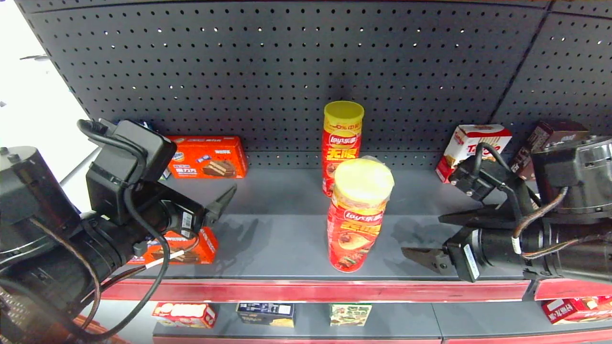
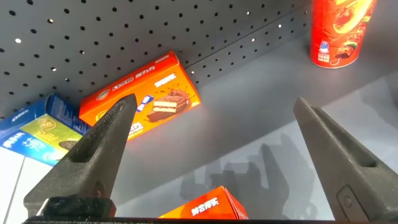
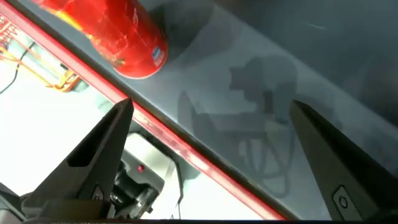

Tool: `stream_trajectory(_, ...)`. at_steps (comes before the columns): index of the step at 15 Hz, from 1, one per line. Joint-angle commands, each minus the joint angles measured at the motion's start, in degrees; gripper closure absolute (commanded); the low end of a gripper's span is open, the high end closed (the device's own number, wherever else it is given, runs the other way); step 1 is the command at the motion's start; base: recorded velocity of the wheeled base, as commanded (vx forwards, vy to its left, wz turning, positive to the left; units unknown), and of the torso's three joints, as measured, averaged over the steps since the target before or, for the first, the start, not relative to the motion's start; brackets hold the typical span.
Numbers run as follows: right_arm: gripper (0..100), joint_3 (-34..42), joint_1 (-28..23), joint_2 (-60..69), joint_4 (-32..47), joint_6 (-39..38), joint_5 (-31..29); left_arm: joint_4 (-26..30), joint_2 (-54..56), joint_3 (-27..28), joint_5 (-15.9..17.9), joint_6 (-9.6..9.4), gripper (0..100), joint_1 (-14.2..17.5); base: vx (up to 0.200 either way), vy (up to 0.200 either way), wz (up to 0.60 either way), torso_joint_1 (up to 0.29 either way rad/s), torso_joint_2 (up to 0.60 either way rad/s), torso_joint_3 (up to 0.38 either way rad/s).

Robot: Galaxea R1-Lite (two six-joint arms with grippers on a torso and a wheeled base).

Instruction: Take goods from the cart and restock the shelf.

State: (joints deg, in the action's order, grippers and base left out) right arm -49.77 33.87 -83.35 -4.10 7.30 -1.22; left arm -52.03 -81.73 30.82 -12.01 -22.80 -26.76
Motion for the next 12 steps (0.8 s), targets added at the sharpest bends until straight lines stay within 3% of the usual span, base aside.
stream_trajectory(1,0,-1.47,0.32,-3.49,-0.03,0.26,0.08,-0.09,-0.19,0.03,-0.03,-0.32,0,0.04,0.0,0.0,0.0,0.0,0.0,0.0)
stream_trajectory(12,0,-7.27,0.59,-11.4,-0.47,2.01,0.16,-0.27,-0.98,0.65,-0.03,-0.32,0,0.48,0.0,0.0,0.0,0.0,0.0,0.0)
